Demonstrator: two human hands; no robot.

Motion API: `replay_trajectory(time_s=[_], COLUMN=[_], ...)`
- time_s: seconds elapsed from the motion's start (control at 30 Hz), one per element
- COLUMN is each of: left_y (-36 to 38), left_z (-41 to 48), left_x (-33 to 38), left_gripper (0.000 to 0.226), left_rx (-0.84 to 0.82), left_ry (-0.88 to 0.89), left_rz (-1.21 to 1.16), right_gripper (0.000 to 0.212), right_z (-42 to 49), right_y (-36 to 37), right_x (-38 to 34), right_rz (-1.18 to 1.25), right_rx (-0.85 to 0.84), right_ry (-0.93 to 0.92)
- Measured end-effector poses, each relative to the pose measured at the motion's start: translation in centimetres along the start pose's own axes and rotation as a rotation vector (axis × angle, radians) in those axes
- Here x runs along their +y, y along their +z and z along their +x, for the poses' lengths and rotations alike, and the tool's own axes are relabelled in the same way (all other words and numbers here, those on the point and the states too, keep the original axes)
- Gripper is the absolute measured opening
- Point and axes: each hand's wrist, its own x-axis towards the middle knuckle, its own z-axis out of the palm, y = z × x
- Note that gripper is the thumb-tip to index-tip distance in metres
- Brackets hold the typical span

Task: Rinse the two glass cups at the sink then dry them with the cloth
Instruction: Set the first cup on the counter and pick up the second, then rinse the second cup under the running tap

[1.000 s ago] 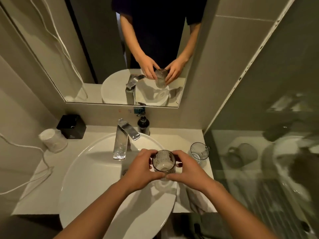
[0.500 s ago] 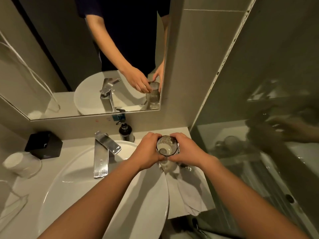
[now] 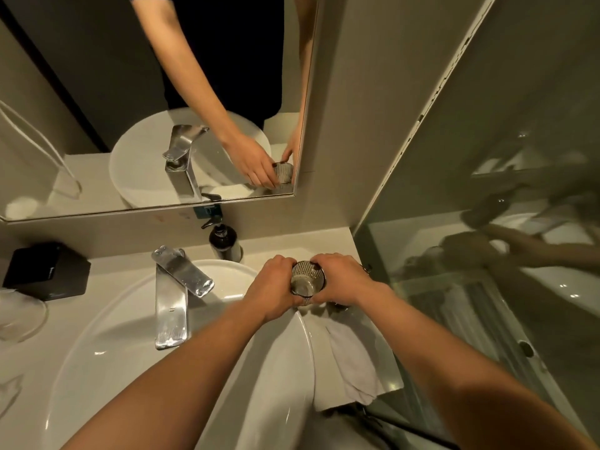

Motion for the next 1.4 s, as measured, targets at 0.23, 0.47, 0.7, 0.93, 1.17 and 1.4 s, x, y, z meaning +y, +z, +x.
replay_trajectory(time_s=[0.23, 0.47, 0.7, 0.93, 1.17, 1.4], left_y=[0.8, 0.6, -1.1, 0.2, 2.8, 3.4], left_z=[0.6, 0.5, 0.6, 2.6, 4.2, 4.8], left_x=[-0.9, -0.9, 2.0, 7.4, 8.0, 8.0], left_gripper=[0.065, 0.070, 0.104, 0.095, 0.084, 0.080], left_rx=[-0.009, -0.054, -0.060, -0.150, -0.175, -0.146], left_ry=[-0.005, -0.008, 0.097, 0.204, 0.182, 0.175], left_rz=[0.047, 0.077, 0.107, 0.277, 0.352, 0.256], right_gripper=[0.072, 0.071, 0.114, 0.109, 0.080, 0.078], right_z=[0.7, 0.8, -2.5, -4.8, -3.7, -3.7], right_y=[0.5, 0.5, -3.6, -3.6, -1.3, -1.2], right_x=[-0.2, -0.2, 2.3, 6.1, 7.2, 7.8], right_rz=[-0.102, -0.125, -0.097, -0.160, -0.157, -0.068], right_rx=[-0.013, -0.049, 0.036, 0.028, 0.030, 0.074], right_ry=[-0.028, -0.043, 0.001, 0.103, 0.099, 0.137])
